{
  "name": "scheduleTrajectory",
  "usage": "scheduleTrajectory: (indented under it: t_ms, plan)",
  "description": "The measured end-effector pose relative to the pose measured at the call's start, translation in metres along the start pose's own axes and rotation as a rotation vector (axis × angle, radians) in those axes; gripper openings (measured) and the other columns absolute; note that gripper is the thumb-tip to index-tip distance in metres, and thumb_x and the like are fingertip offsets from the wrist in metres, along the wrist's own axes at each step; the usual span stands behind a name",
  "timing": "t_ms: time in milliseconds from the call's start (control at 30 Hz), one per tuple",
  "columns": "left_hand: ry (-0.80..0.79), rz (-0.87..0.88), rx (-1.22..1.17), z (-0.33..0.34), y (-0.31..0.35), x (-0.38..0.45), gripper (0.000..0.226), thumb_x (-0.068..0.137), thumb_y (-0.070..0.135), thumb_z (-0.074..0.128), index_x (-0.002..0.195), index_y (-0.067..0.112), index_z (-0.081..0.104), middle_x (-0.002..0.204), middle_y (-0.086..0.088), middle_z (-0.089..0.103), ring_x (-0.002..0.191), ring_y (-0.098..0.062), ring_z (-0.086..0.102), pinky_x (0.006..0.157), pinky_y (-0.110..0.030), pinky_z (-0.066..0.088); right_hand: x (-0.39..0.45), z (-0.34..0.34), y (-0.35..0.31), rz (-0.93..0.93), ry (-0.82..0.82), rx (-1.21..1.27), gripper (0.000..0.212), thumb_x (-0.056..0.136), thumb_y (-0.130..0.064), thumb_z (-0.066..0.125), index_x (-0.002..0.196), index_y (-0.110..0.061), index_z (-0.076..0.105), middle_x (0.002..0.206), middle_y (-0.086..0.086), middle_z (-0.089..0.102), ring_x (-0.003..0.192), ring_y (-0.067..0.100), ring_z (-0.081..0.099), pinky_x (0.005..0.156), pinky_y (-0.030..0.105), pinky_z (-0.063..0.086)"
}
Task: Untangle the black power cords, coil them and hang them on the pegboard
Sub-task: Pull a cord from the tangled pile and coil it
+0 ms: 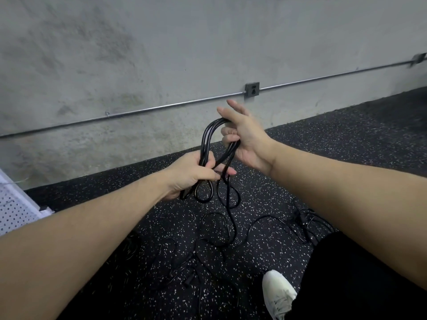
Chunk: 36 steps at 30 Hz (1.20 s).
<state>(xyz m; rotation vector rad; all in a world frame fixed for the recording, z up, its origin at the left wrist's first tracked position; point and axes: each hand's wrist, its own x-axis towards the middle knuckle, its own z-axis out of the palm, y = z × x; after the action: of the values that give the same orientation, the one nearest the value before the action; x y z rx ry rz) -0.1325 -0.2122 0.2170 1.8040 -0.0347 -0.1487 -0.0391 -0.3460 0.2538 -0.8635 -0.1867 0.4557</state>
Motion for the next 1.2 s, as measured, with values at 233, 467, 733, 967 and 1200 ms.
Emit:
scheduleTrajectory:
  t_ms: [233,467,733,967,1200]
  plan:
    - [0.284,0.017,-0.146,0.005,-0.005,0.005,0.022,0.093,-0.001,0.068,0.081,0.011,0.053,0.105,-0.009,0.074,0.1,-0.025,0.076,0.094,-0.039,0.056,0.006,-0.022,0.008,0.044,0.017,-0.473,0.045,0.107,-0.05,0.031,0.125,-0.017,0.055,0.096,0.005,0.062,0.087,0.02,0.055,0.081,0.039,0.046]
    - [0.4,0.063,-0.657,-0.01,0.0,0.011,0.023,0.094,-0.009,0.061,0.098,0.008,0.045,0.114,-0.014,0.056,0.079,-0.02,0.076,0.066,-0.035,0.064,-0.016,-0.04,0.03,0.227,-0.447,-1.26,0.042,0.095,-0.035,0.062,0.135,-0.026,0.05,0.121,0.003,0.067,0.109,0.019,0.064,0.093,0.039,0.051]
    - [0.463,0.069,-0.588,-0.008,0.004,0.019,0.03,0.094,-0.012,0.056,0.088,0.016,0.046,0.075,-0.006,0.063,0.064,-0.017,0.066,0.059,-0.032,0.061,-0.014,-0.039,0.033,0.138,-0.438,-1.096,0.032,0.084,-0.036,0.081,0.104,-0.024,0.06,0.106,0.002,0.072,0.094,0.015,0.069,0.085,0.038,0.057]
    - [0.623,0.04,-0.694,-0.046,0.005,0.013,0.013,0.098,-0.005,0.058,0.098,0.007,0.053,0.081,-0.009,0.059,0.056,-0.012,0.069,0.071,-0.033,0.062,-0.008,-0.04,0.008,0.12,-0.221,-0.624,0.051,0.095,-0.06,0.056,0.068,-0.019,0.041,0.062,-0.003,0.04,0.059,0.014,0.043,0.084,0.039,0.048]
    - [0.674,0.04,-0.825,-0.048,0.002,0.017,0.016,0.1,-0.004,0.055,0.104,0.01,0.05,0.083,-0.01,0.056,0.058,-0.013,0.067,0.067,-0.048,0.064,-0.017,-0.043,0.013,0.138,-0.48,-1.525,0.036,0.092,-0.03,0.07,0.076,-0.003,0.053,0.134,0.001,0.053,0.119,0.026,0.054,0.102,0.028,0.037]
